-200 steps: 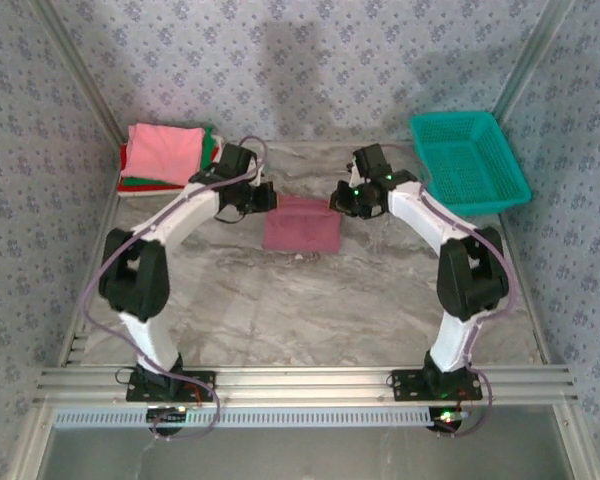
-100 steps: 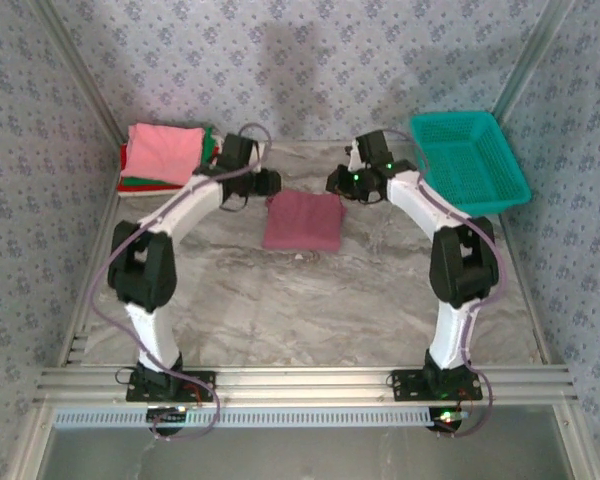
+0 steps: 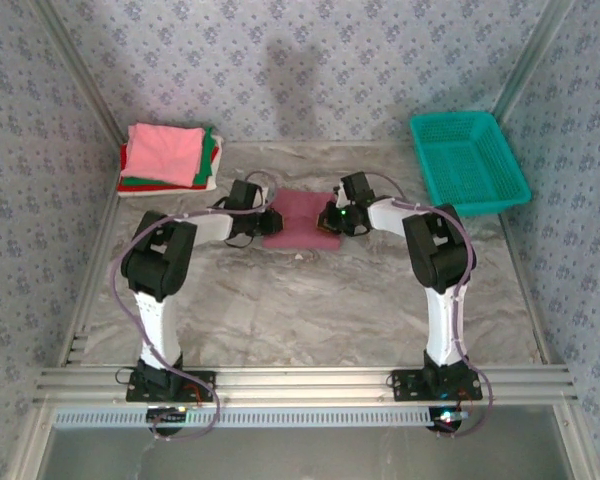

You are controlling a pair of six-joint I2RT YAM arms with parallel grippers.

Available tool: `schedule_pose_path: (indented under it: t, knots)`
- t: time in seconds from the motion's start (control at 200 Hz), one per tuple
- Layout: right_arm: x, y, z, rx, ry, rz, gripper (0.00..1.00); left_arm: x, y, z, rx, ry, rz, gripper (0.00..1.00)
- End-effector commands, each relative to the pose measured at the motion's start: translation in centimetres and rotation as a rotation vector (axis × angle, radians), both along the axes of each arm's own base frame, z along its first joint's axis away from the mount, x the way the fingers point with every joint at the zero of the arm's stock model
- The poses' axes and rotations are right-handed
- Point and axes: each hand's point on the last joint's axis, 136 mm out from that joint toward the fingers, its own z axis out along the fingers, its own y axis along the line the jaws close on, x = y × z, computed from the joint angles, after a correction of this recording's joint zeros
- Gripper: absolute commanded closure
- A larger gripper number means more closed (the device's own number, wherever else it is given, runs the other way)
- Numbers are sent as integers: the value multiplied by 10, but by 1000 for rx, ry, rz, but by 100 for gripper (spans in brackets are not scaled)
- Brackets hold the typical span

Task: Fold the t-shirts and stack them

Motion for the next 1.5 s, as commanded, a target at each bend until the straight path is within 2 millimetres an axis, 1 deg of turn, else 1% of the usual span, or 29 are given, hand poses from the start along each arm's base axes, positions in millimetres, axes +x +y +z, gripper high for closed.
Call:
schedule_pose_path:
  t: [0.0, 0.06, 0.125, 0.16, 0.25, 0.3, 0.34, 0.395, 0.53, 0.6, 0.66, 0.75, 0.879, 1.039, 1.059, 1.104, 1.139, 1.159, 1.204, 1.259, 1.309, 1.374, 1.394, 1.454, 1.494]
  knots:
    - [-7, -9, -21, -29, 47, -38, 100, -2, 3, 15, -59, -24, 32, 76]
    - [-9, -12, -22, -36, 55, -45, 100, -3, 8, 28, -65, -43, 49, 70]
    - [-11, -14, -23, -28, 66, -52, 100, -1, 16, 41, -71, -57, 73, 60]
    - [-11, -16, -22, -24, 68, -56, 100, 0, 20, 47, -71, -56, 83, 57]
    - [-11, -21, -24, -22, 82, -73, 100, 5, 31, 47, -43, -8, 109, 49]
    - [-10, -23, -25, -19, 83, -78, 100, 8, 33, 43, -25, 8, 107, 46]
    - [-10, -23, -26, -19, 85, -79, 100, 10, 34, 36, -9, 24, 107, 41]
    - [-10, -25, -28, -18, 87, -80, 100, 13, 29, 28, 2, 43, 90, 36]
    - [-11, -25, -31, -13, 98, -80, 100, 17, 10, 10, 15, 73, 37, 35]
    - [-10, -24, -31, -9, 96, -79, 100, 17, -1, 1, 11, 92, 14, 34]
    - [-9, -24, -30, 1, 95, -81, 100, 17, -7, -6, 25, 112, 9, 32]
    - [-8, -22, -27, 10, 89, -81, 100, 18, -15, -9, 49, 121, 3, 26]
    - [-4, -21, -25, 22, 80, -89, 100, 16, -36, -8, 24, 131, -32, 26]
    - [1, -20, -24, 39, 72, -96, 100, 12, -65, -7, -32, 129, -72, 34]
    - [2, -20, -23, 41, 71, -97, 100, 11, -69, -6, -36, 127, -78, 37]
    - [3, -20, -23, 45, 71, -100, 100, 10, -76, -4, -48, 124, -89, 47]
    - [4, -20, -22, 50, 71, -102, 100, 10, -78, -2, -55, 121, -90, 54]
    - [5, -20, -21, 54, 69, -104, 100, 11, -78, -1, -53, 117, -88, 59]
    - [6, -21, -19, 60, 67, -108, 100, 12, -77, 3, -48, 113, -81, 73]
    - [8, -22, -14, 68, 58, -113, 100, 13, -72, 8, -33, 101, -68, 81]
    - [10, -22, -9, 74, 51, -113, 100, 15, -66, 15, -20, 84, -57, 92]
    - [12, -21, 3, 98, 40, -102, 100, 19, -55, 22, 3, 60, -39, 100]
    - [13, -20, 9, 111, 34, -97, 100, 20, -51, 23, 15, 54, -34, 100]
    - [14, -14, 31, 143, 3, -72, 87, 26, -39, 26, 49, 40, -21, 100]
    - [14, -13, 49, 158, -25, -57, 74, 30, -29, 26, 61, 38, -12, 100]
